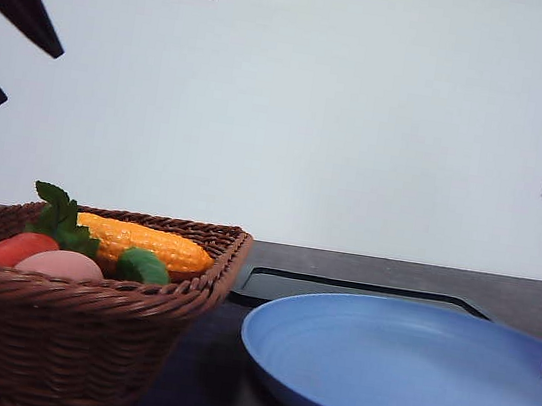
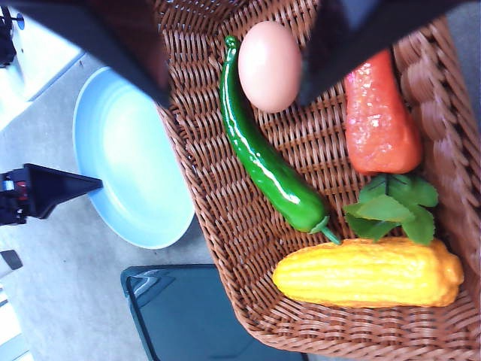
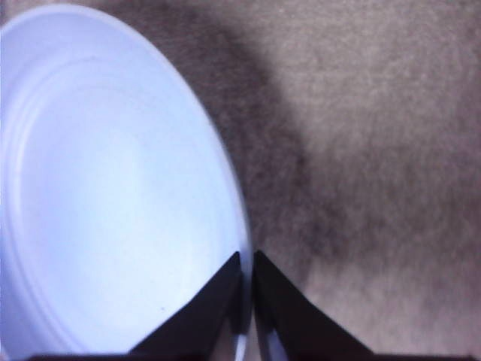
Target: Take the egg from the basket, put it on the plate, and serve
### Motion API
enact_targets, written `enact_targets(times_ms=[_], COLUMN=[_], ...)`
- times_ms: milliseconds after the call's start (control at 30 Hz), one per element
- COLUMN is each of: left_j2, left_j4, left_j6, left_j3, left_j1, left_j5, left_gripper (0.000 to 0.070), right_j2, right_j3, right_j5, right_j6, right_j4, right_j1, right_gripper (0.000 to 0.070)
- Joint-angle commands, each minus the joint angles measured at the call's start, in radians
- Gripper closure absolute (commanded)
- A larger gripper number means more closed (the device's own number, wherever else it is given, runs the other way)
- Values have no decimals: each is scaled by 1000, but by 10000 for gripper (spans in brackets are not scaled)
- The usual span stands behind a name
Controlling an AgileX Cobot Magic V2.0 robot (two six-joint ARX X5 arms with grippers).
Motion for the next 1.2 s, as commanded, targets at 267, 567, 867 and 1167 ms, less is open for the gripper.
enact_targets(times_ms=[267, 567, 867, 1167], left_j2=[31, 200, 436, 582], left_j4=[10, -53, -127, -120], left_j6=[-50, -47, -42, -42], left_j3=[15, 110, 210, 215], left_j1=[-183, -369, -434, -447], left_j5=[-100, -393, -457, -492], left_gripper=[245, 244, 244, 244], right_j2=[-244, -384, -419, -420], right_j3=[5, 13, 13, 13], right_j5=[8, 55, 56, 56], right_j6=[45, 79, 82, 81], right_j4=[-98, -137, -149, -150], right_j1=[2, 2, 2, 2], right_gripper=[700, 700, 700, 700])
